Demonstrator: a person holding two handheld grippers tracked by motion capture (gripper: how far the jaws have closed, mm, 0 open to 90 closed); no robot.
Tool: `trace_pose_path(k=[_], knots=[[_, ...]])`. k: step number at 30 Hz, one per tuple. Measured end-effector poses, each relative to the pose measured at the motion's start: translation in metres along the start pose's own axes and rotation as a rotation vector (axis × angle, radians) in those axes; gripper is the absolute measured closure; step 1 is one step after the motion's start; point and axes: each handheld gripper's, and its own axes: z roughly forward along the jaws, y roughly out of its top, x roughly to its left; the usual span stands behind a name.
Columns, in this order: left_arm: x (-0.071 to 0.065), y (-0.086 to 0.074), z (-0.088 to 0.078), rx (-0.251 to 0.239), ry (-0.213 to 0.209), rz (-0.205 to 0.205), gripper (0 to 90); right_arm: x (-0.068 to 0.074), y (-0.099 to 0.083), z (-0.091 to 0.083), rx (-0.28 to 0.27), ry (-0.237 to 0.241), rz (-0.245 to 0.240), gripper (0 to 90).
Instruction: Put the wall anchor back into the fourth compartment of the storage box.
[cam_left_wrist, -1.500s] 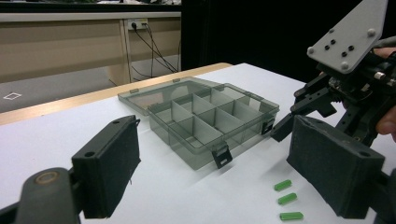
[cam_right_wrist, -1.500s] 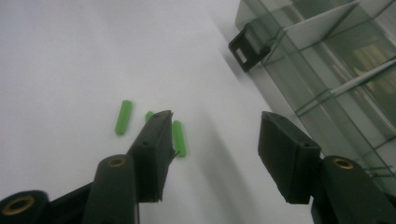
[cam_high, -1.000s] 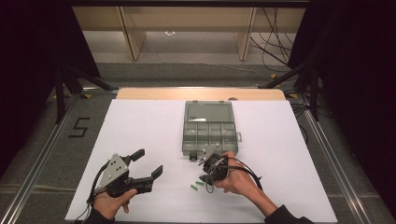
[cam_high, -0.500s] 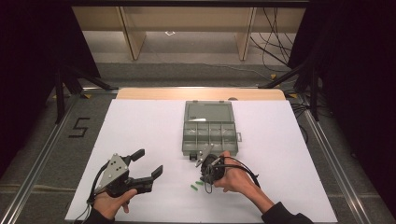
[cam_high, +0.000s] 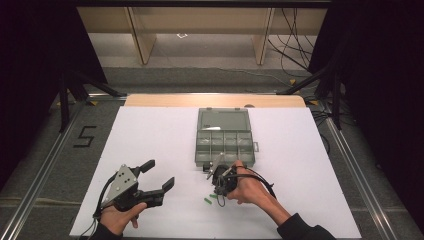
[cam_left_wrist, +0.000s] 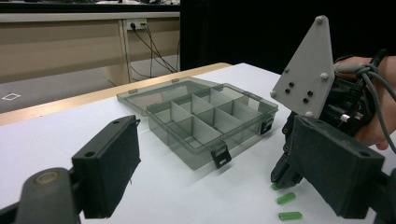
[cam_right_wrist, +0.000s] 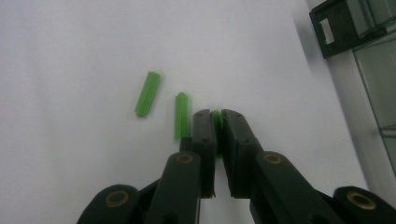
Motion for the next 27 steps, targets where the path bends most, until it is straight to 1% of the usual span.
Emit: trace_pose_path(k=[1, 4, 5, 8, 9, 10, 11, 12, 14, 15, 17, 18, 19, 20, 21, 22, 23, 24, 25, 27], knots=[[0.0, 0.0, 0.0, 0.0, 0.0, -0.001, 15.9, 0.0, 0.0, 0.0, -0.003, -0.004, -0.003, 84.4], [0.0, 0.0, 0.0, -0.001, -0.001, 0.0, 15.9, -0.001, 0.001, -0.003, -0.008, 0.004, -0.006, 84.4], [0.001, 0.0, 0.0, -0.002, -0.004, 0.003, 15.9, -0.002, 0.003, -0.008, -0.026, -0.003, -0.009, 84.3], [0.0, 0.0, 0.0, -0.001, 0.0, -0.001, 15.9, -0.005, 0.005, -0.016, -0.042, -0.026, -0.009, 84.4], [0.0, 0.0, 0.0, 0.0, 0.001, 0.0, 15.9, -0.006, 0.005, -0.019, -0.059, -0.03, -0.008, 84.3], [0.0, 0.0, 0.0, 0.0, 0.001, 0.0, 15.9, -0.006, 0.005, -0.019, -0.059, -0.03, -0.008, 84.3], [0.001, 0.0, 0.0, -0.002, -0.003, 0.003, 15.9, -0.009, 0.006, -0.024, -0.066, -0.038, -0.001, 84.4], [0.001, 0.0, 0.0, -0.002, -0.003, 0.003, 15.9, -0.01, 0.006, -0.026, -0.077, -0.038, 0.001, 84.4], [0.0, 0.0, 0.0, 0.0, 0.0, 0.001, 15.9, -0.011, 0.006, -0.028, -0.081, -0.043, 0.006, 84.4], [0.001, 0.0, 0.0, -0.002, -0.004, 0.003, 15.9, -0.013, 0.007, -0.033, -0.091, -0.052, 0.006, 84.4], [0.001, 0.0, 0.0, -0.002, -0.003, 0.003, 15.9, -0.014, 0.007, -0.035, -0.1, -0.056, 0.005, 84.4], [0.001, 0.0, 0.0, -0.002, -0.004, 0.004, 15.9, -0.017, 0.007, -0.041, -0.109, -0.062, 0.016, 84.3], [0.001, 0.0, 0.0, -0.002, -0.004, 0.004, 15.9, -0.017, 0.007, -0.041, -0.109, -0.062, 0.016, 84.3], [0.001, 0.0, 0.0, -0.002, -0.004, 0.004, 15.9, -0.018, 0.007, -0.044, -0.119, -0.068, 0.017, 84.3], [0.001, 0.0, 0.0, -0.003, -0.004, 0.003, 15.9, -0.022, 0.007, -0.05, -0.132, -0.077, 0.021, 84.3], [0.001, 0.0, 0.0, -0.002, -0.004, 0.004, 15.9, -0.022, 0.007, -0.05, -0.132, -0.077, 0.021, 84.3], [0.0, 0.0, 0.0, -0.001, 0.0, -0.001, 15.9, -0.024, 0.007, -0.054, -0.14, -0.078, 0.02, 84.4], [0.001, 0.0, 0.0, -0.002, -0.004, 0.004, 15.9, -0.026, 0.007, -0.057, -0.144, -0.085, 0.028, 84.3], [0.001, 0.0, 0.0, -0.003, -0.004, 0.003, 15.8, -0.031, 0.007, -0.063, -0.156, -0.093, 0.031, 84.3], [0.0, 0.0, 0.0, -0.002, 0.0, -0.002, 15.9, -0.033, 0.006, -0.066, -0.161, -0.1, 0.037, 84.3]])
